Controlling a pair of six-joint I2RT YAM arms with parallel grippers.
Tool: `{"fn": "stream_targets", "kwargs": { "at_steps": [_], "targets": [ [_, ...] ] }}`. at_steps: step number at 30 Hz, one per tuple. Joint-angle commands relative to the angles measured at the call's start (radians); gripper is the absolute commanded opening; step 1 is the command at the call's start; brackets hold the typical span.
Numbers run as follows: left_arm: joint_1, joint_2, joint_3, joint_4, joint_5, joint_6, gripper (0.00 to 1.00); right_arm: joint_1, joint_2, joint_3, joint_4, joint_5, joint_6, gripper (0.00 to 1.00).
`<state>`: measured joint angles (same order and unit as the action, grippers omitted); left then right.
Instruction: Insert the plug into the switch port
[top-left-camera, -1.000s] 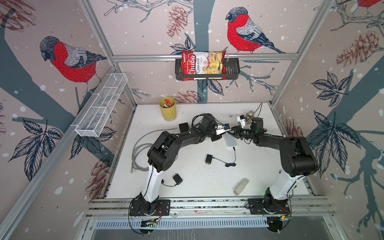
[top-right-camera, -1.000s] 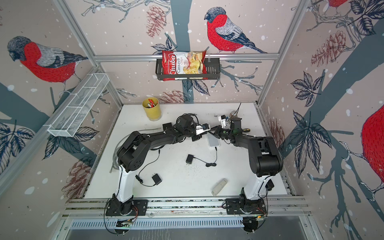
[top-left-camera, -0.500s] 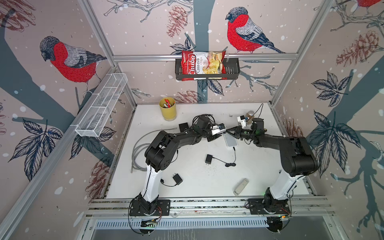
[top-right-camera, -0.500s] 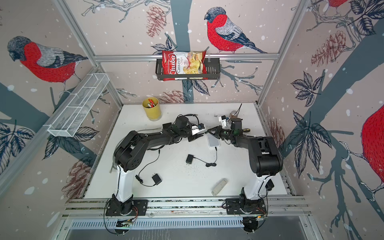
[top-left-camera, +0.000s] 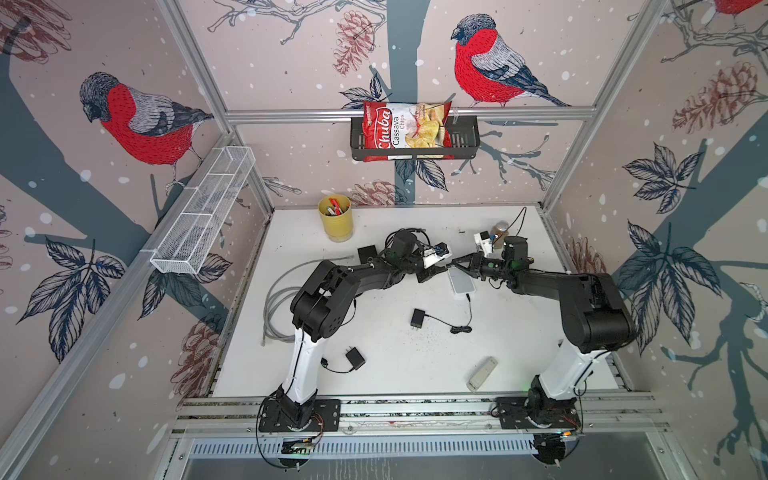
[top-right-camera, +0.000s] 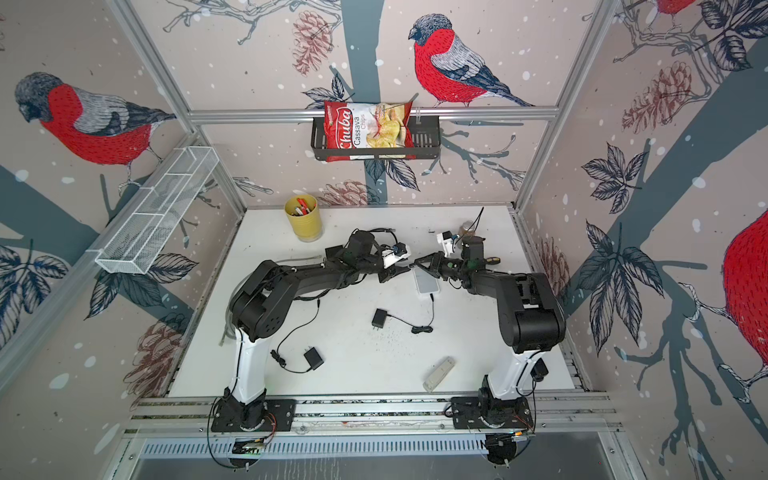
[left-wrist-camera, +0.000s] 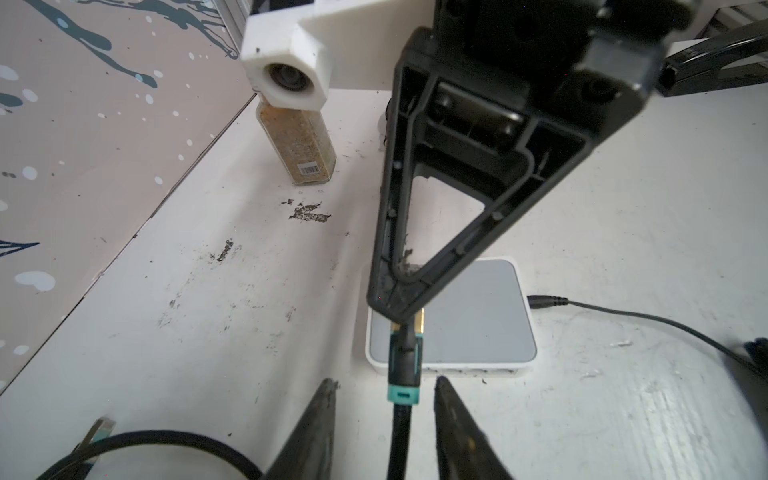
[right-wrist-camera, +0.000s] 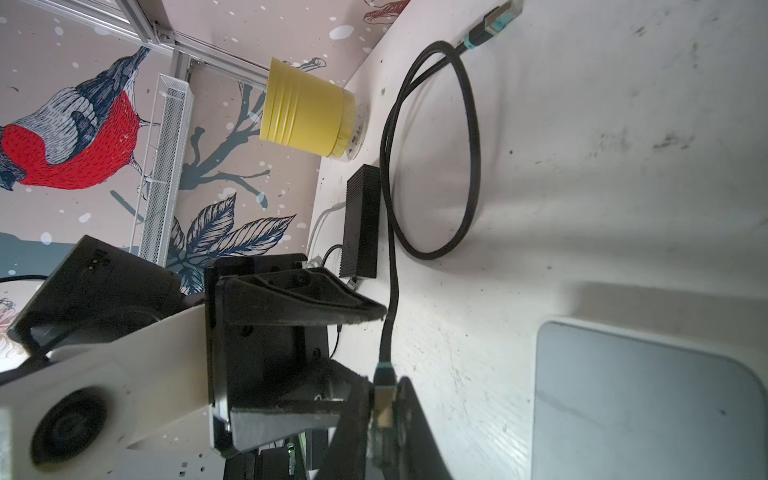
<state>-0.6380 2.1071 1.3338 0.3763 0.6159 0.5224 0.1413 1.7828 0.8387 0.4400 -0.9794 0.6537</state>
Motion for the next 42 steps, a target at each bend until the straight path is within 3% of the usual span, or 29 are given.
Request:
{"fn": "stream_targets", "kwargs": {
  "at_steps": [1, 14, 23, 28, 35, 42],
  "targets": [
    [0.003, 0.010, 0.018, 0.022, 0.063, -0.019, 0.33, 0.000, -0.004, -0.005, 0.042, -0.024, 0.000, 0.14],
    [0.003, 0.031, 0.045, -0.005, 0.083, -0.027, 0.20, 0.001, -0.012, -0.011, 0.061, -0.033, 0.011, 0.15],
    [0.004, 0.034, 0.050, 0.006, 0.096, -0.045, 0.05, 0.003, -0.007, -0.008, 0.057, -0.033, 0.007, 0.15],
    [0.005, 0.040, 0.078, -0.056, 0.040, -0.025, 0.00, -0.007, -0.009, -0.004, 0.023, -0.028, -0.017, 0.25],
    [0.004, 0.054, 0.147, -0.360, -0.095, 0.103, 0.00, -0.065, -0.065, 0.028, -0.209, 0.164, -0.145, 0.42],
    [-0.010, 0.157, 0.294, -0.576, -0.179, 0.164, 0.00, -0.078, -0.054, 0.052, -0.308, 0.349, -0.189, 0.43]
  ]
}}
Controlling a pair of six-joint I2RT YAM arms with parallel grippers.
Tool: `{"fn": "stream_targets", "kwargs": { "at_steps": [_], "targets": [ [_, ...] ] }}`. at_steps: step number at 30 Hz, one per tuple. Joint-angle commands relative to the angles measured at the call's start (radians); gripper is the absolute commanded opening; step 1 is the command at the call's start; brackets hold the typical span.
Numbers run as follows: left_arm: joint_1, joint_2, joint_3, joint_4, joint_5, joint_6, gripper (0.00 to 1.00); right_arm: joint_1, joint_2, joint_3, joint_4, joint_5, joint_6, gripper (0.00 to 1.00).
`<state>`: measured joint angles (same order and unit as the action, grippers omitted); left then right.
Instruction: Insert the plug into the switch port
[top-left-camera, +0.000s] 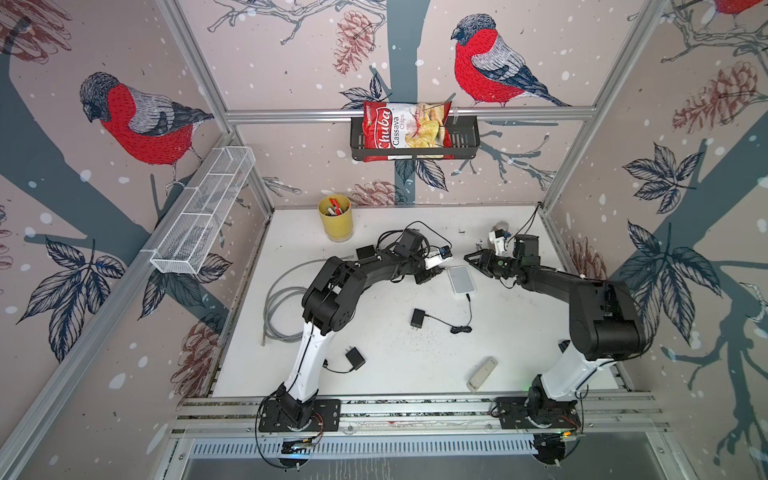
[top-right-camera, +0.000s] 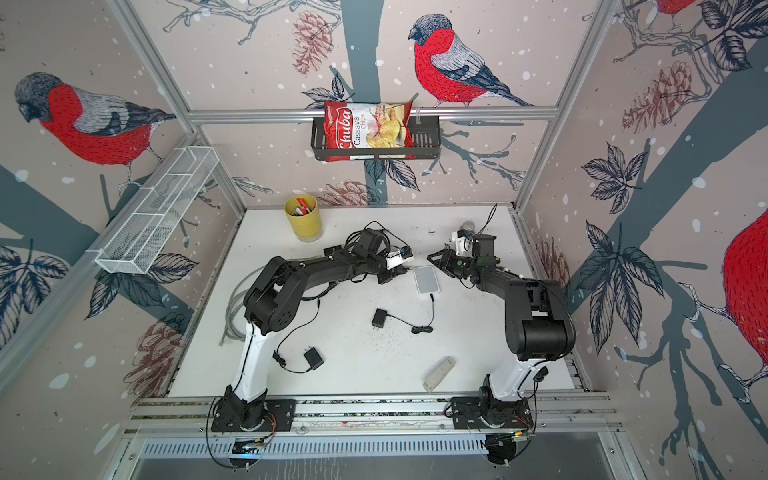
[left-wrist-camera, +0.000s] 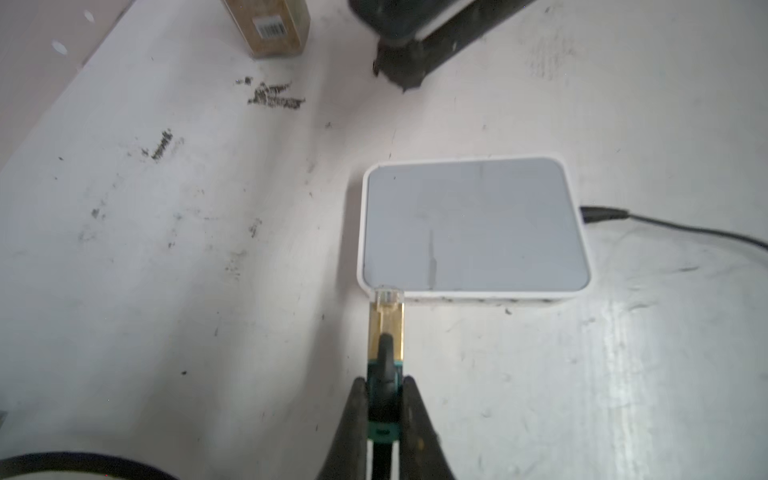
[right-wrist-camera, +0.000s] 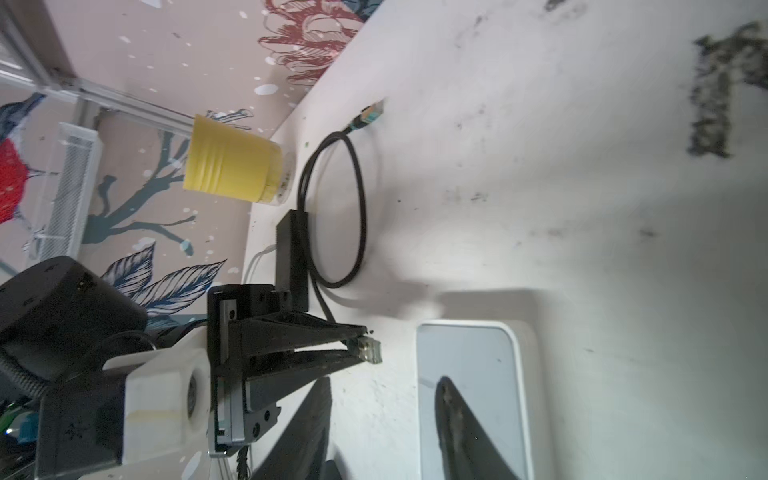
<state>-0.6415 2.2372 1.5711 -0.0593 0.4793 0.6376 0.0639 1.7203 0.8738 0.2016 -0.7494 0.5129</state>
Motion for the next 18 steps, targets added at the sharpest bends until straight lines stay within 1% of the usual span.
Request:
{"fn": "stream_targets", "kwargs": {
  "at_steps": [1, 5, 8, 18],
  "targets": [
    [-0.009, 0.041, 0.079, -0.170, -0.043, 0.054, 0.00, 0.003, 0.016, 0.025, -0.089, 0.141, -0.054, 0.43],
    [-0.016, 0.058, 0.083, -0.176, -0.058, 0.063, 0.00, 0.027, 0.041, 0.042, -0.112, 0.183, -0.074, 0.45],
    [-0.018, 0.057, 0.076, -0.176, -0.044, 0.066, 0.00, 0.045, 0.065, 0.065, -0.132, 0.209, -0.085, 0.46],
    [-0.023, 0.053, 0.066, -0.134, -0.052, 0.051, 0.00, 0.073, 0.103, 0.094, -0.148, 0.231, -0.096, 0.47]
  ]
}}
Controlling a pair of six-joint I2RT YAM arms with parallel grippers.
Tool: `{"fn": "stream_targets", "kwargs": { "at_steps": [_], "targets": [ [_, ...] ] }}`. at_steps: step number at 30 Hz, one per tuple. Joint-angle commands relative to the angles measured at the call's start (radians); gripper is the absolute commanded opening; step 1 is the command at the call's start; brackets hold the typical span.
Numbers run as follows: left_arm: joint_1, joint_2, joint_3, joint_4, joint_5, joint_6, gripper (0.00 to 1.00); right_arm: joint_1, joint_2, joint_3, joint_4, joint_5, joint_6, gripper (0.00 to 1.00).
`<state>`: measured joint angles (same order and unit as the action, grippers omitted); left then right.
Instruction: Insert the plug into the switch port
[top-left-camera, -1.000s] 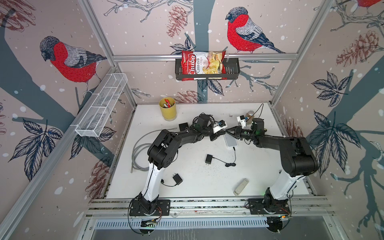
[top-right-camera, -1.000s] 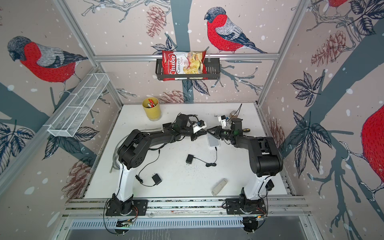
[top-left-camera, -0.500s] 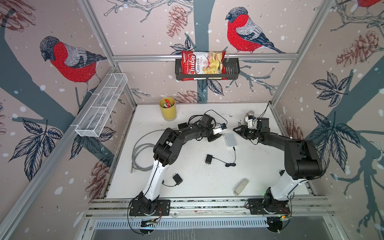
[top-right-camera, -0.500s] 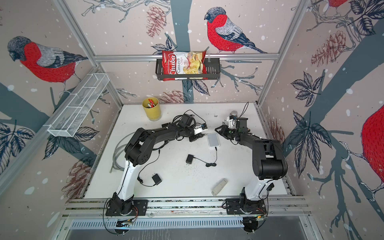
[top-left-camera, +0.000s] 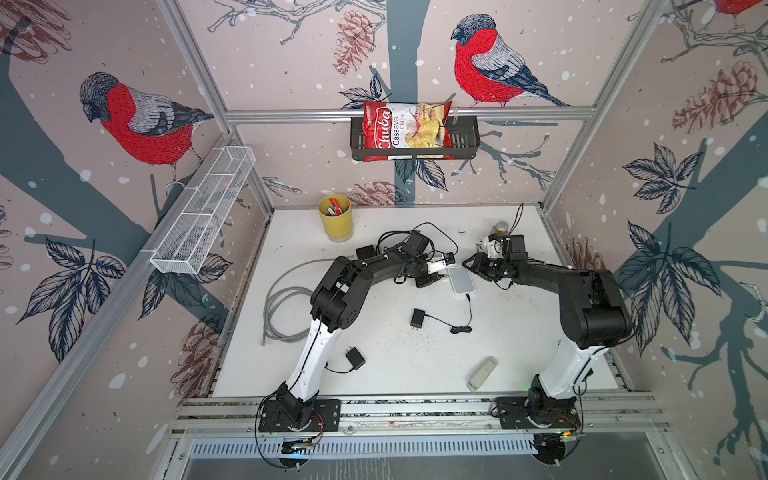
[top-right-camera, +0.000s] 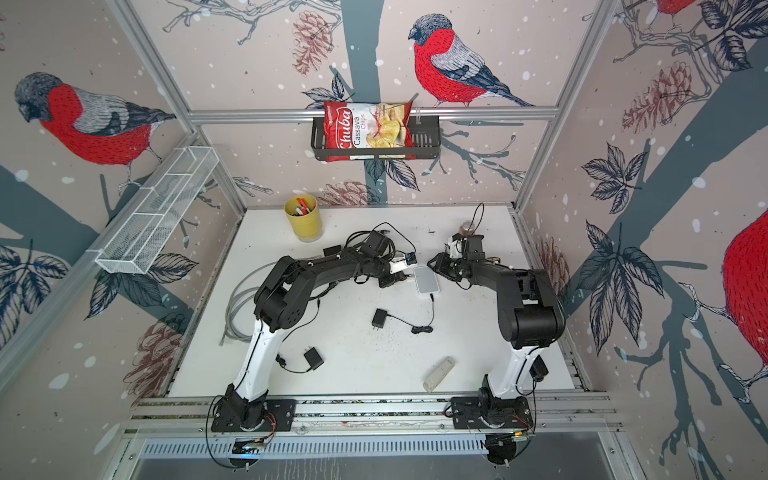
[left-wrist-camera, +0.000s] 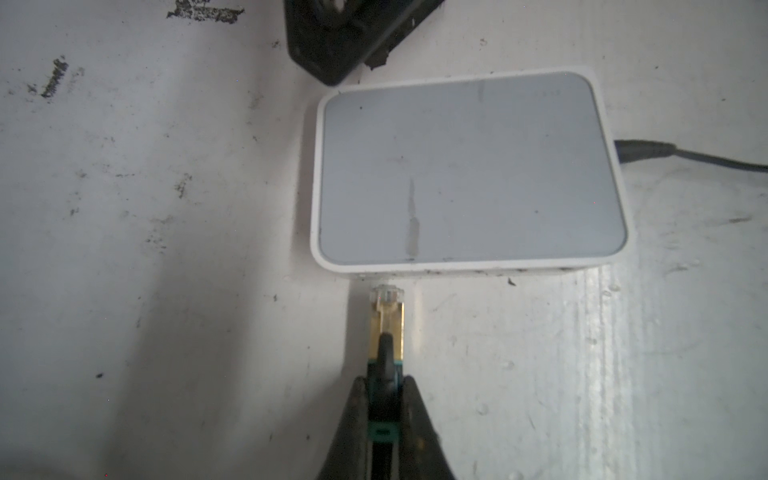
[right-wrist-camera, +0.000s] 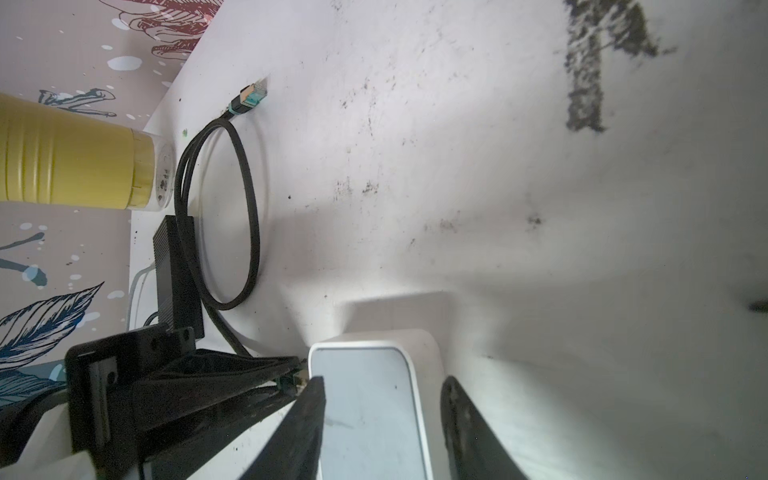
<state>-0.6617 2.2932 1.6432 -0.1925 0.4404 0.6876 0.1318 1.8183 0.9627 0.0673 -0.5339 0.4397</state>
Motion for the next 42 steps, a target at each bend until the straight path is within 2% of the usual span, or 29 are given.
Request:
{"fn": "stream_targets", "kwargs": {
  "at_steps": [1, 17, 29, 42],
  "targets": [
    [-0.004, -0.006, -0.009, 0.005, -0.014, 0.001, 0.00, 0.006, 0.006, 0.006, -0.016, 0.015, -0.024, 0.47],
    [-0.014, -0.025, -0.006, 0.046, -0.035, -0.023, 0.00, 0.035, 0.015, -0.014, -0.022, 0.025, -0.053, 0.47],
    [-0.036, -0.009, 0.021, 0.016, -0.047, 0.005, 0.00, 0.054, 0.019, -0.031, -0.014, 0.031, -0.077, 0.44],
    [-0.044, 0.008, 0.067, -0.014, -0.082, 0.013, 0.00, 0.129, 0.070, 0.047, -0.186, 0.149, -0.191, 0.35]
  ]
}}
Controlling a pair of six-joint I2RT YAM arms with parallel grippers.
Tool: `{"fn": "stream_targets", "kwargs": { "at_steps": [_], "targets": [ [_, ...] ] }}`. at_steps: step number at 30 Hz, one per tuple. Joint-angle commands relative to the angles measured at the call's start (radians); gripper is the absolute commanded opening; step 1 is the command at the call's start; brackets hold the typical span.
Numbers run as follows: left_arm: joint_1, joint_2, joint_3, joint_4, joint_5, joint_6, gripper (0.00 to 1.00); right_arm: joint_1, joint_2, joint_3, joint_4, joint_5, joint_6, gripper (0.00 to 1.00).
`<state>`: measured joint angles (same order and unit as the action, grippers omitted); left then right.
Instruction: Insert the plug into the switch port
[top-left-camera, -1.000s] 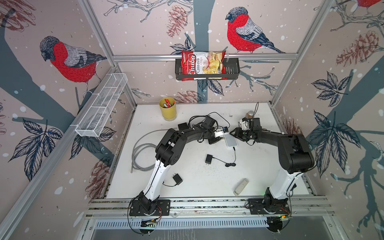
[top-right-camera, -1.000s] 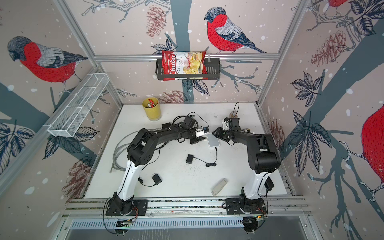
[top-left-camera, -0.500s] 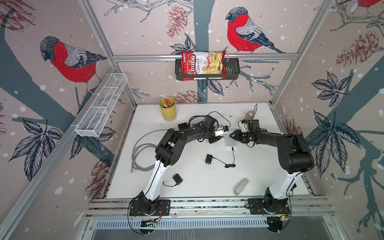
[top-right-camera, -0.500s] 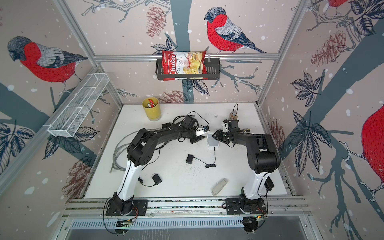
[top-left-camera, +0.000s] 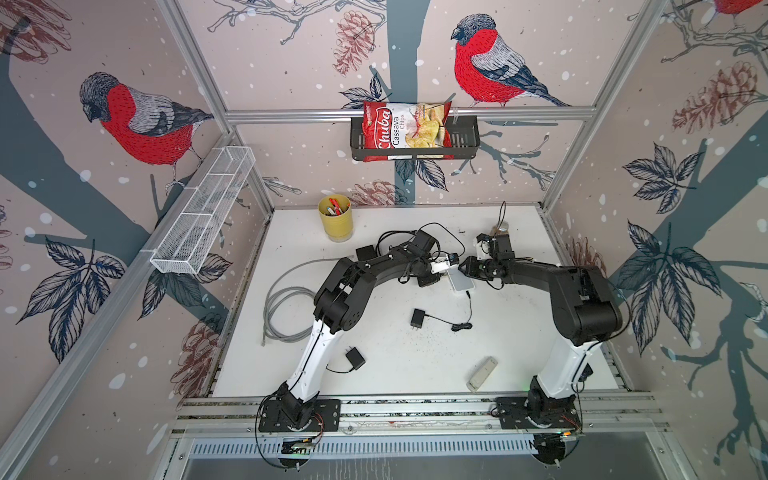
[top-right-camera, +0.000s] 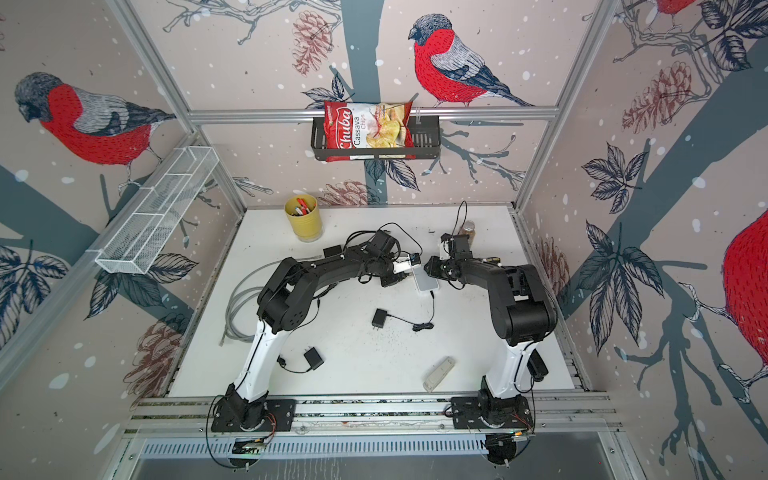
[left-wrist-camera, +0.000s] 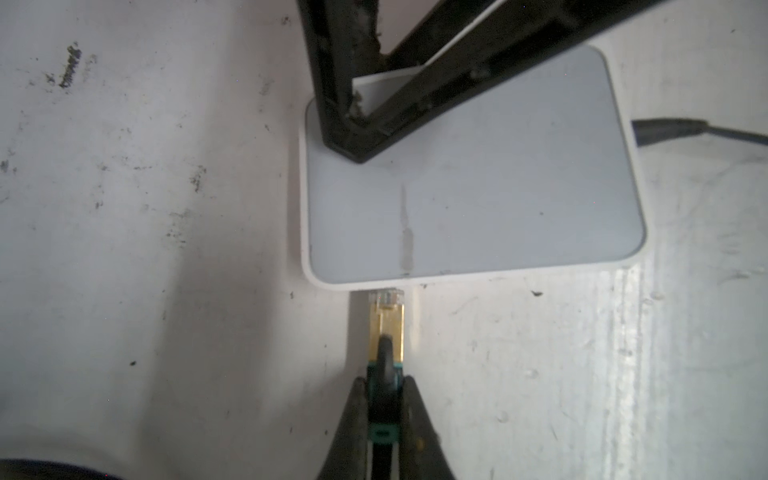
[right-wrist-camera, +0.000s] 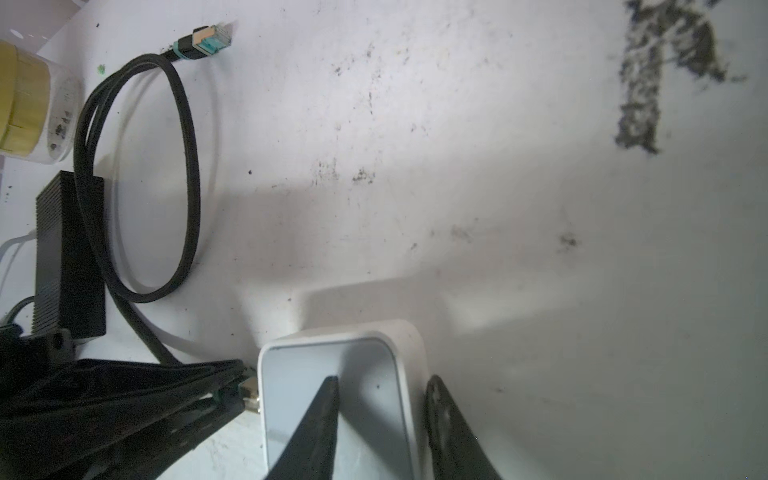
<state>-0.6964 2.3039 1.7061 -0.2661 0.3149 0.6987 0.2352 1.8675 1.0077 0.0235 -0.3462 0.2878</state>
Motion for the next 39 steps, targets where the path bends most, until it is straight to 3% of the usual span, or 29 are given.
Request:
{"fn": "stream_targets", "kwargs": {
  "at_steps": [1, 13, 19, 32, 39],
  "targets": [
    [-0.009, -0.006, -0.002, 0.070, 0.044, -0.003, 0.00, 0.025, 0.025, 0.001, -0.141, -0.042, -0.037, 0.35],
    [-0.019, -0.094, -0.129, 0.246, -0.043, -0.085, 0.00, 0.025, 0.020, -0.027, -0.110, -0.008, 0.017, 0.35],
    [-0.041, -0.101, -0.169, 0.298, -0.096, -0.085, 0.00, 0.019, 0.018, -0.050, -0.075, -0.044, 0.074, 0.36],
    [-0.067, -0.107, -0.208, 0.391, -0.298, -0.154, 0.00, -0.009, 0.016, -0.073, -0.074, -0.068, 0.114, 0.35],
    [-0.080, -0.104, -0.222, 0.416, -0.284, -0.136, 0.00, -0.007, 0.022, -0.076, -0.044, -0.109, 0.104, 0.36]
  ]
}}
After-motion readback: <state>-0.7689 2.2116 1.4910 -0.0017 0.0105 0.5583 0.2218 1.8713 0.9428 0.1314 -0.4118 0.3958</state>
